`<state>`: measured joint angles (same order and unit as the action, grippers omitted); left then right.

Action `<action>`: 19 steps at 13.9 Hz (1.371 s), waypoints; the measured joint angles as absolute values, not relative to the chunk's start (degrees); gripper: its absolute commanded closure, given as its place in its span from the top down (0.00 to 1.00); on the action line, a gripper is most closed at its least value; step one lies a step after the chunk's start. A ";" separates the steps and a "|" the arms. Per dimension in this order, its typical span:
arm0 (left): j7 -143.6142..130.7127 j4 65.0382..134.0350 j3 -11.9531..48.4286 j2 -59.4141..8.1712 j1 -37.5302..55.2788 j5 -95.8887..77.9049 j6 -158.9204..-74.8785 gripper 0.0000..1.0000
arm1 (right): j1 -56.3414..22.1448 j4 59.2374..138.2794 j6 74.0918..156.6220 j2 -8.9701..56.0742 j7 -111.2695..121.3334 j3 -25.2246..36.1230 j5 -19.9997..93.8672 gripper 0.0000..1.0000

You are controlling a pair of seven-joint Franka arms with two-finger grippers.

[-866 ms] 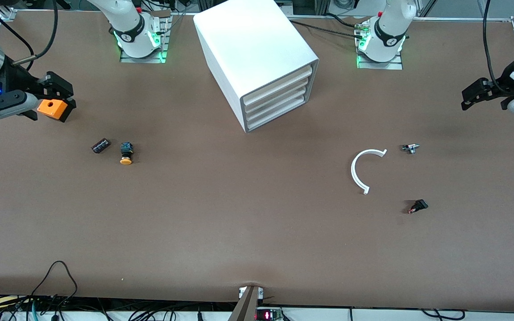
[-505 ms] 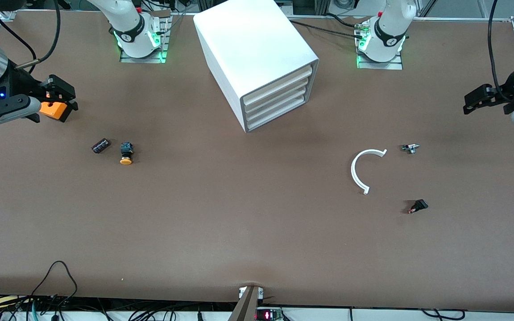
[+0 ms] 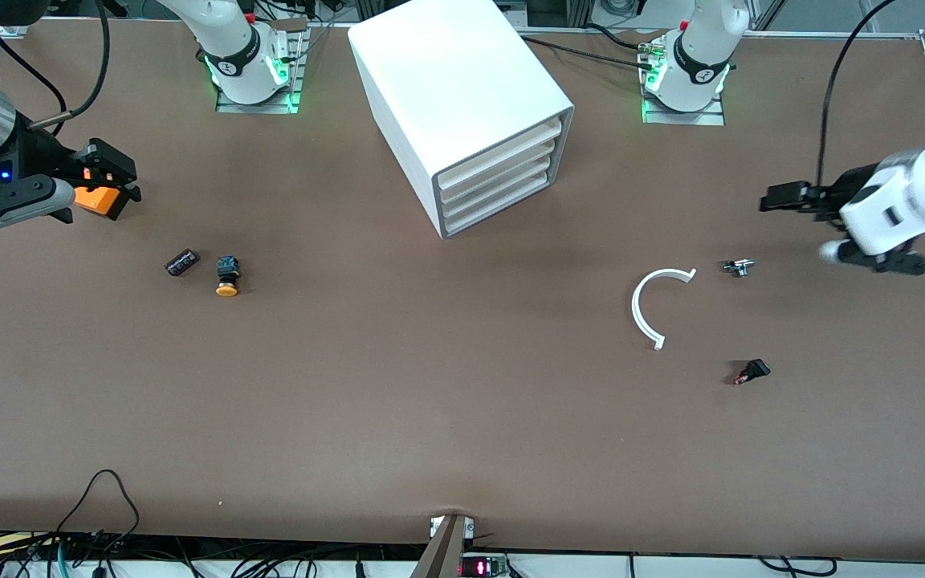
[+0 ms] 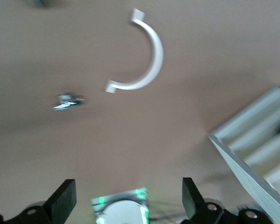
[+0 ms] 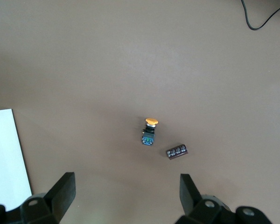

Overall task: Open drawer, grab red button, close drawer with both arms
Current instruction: 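Reach the left gripper toward the white drawer cabinet's lowest drawer, then grasp the drawer front with the left gripper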

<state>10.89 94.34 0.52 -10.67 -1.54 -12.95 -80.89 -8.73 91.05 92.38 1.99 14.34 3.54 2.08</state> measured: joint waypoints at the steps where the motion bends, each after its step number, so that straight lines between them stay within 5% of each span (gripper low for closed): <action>1: 13.50 94.36 0.52 -12.39 -1.48 -16.00 -79.45 1.00 | -8.73 91.03 92.38 1.99 14.34 3.53 2.08 0.99; 13: 28.19 94.44 11.22 -41.85 0.29 -46.44 -73.77 0.93 | -8.73 90.94 92.39 2.00 14.34 3.53 2.07 0.99; 19: 48.97 101.65 12.00 -45.33 4.54 -59.20 -81.10 0.69 | -8.67 90.92 92.39 2.01 14.34 3.53 2.07 0.99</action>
<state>48.97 101.65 12.00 -45.33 4.54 -59.20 -81.10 -8.67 90.92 92.39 2.01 14.34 3.53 2.07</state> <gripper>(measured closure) 0.172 0.009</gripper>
